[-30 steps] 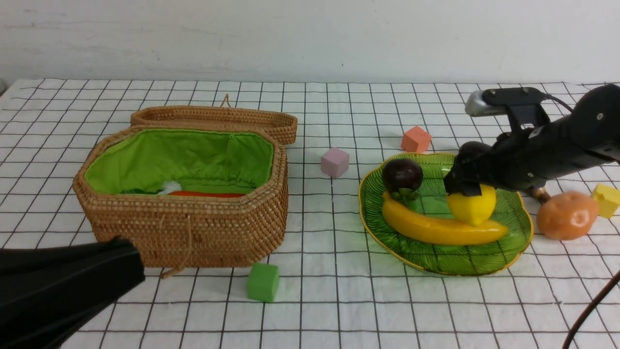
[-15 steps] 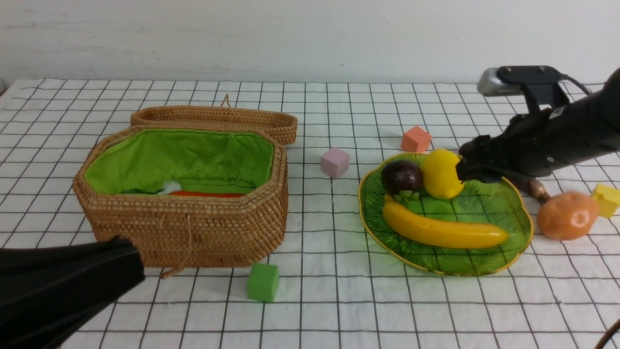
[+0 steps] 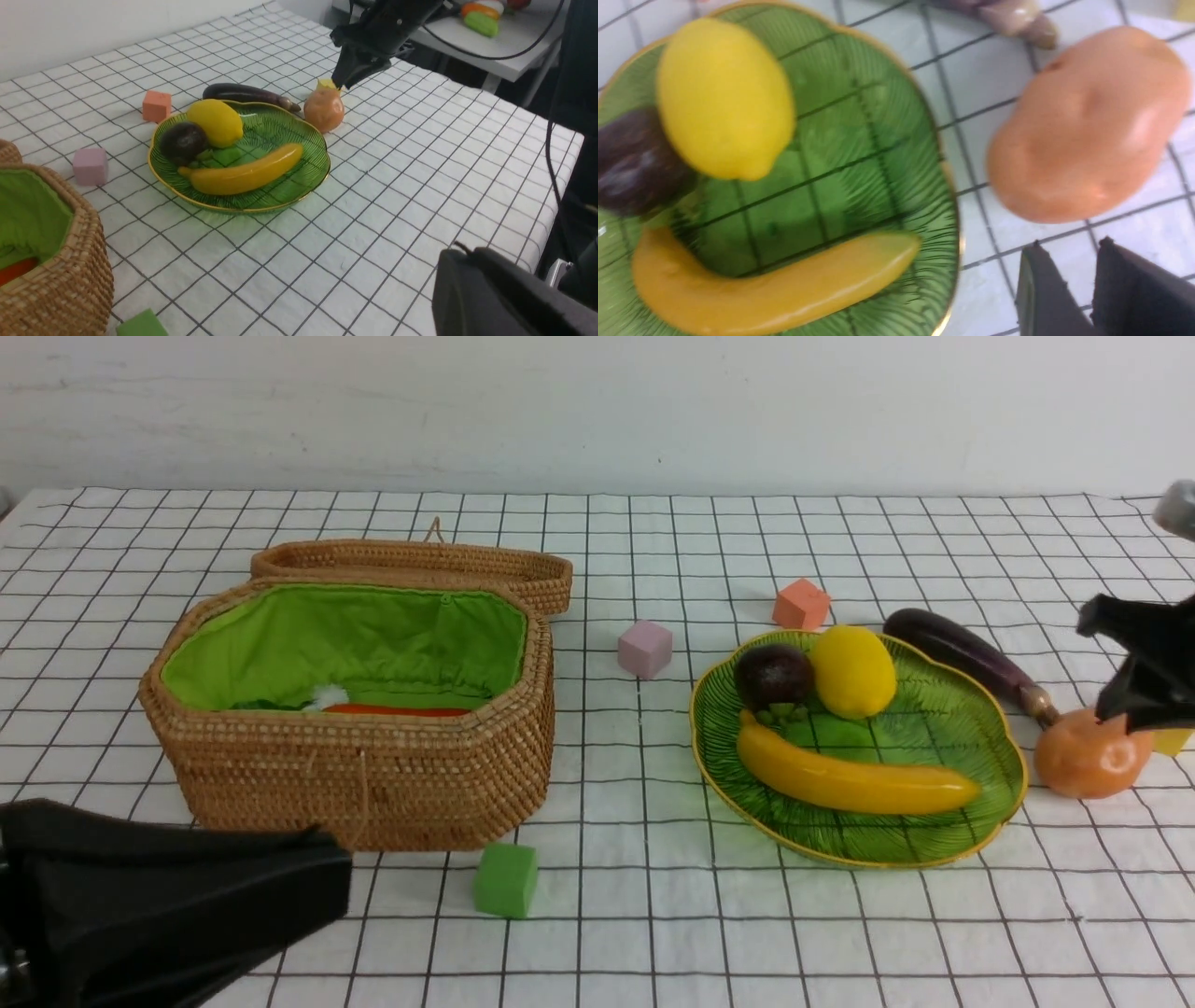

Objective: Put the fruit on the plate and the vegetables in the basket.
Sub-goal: Use the right arm to grab a potato and put it into the left basket

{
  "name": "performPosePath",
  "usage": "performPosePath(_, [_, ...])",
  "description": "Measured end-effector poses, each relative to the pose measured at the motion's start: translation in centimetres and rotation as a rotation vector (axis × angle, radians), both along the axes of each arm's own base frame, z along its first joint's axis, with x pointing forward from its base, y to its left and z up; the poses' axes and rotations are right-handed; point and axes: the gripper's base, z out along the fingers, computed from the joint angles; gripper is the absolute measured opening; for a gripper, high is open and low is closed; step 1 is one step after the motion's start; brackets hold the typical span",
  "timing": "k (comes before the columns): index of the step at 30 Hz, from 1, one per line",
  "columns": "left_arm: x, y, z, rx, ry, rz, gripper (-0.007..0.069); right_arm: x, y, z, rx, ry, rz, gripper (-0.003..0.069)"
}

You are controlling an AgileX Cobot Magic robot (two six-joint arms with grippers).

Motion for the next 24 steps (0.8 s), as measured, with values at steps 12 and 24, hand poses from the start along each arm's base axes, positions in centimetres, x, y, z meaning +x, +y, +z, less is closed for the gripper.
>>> performPosePath(12, [0.6,-0.6,-0.6,0.085,-0.029,-0.027,-0.0013,4.5,-4.2,-5.1,0.096,0.054,-0.153,0.0676])
performPosePath(24, [0.5,-0.8,-0.5,0.056,0.000,-0.036,-0.0013,7.2,-4.5,-9.0,0.176,0.137,-0.162,0.0580])
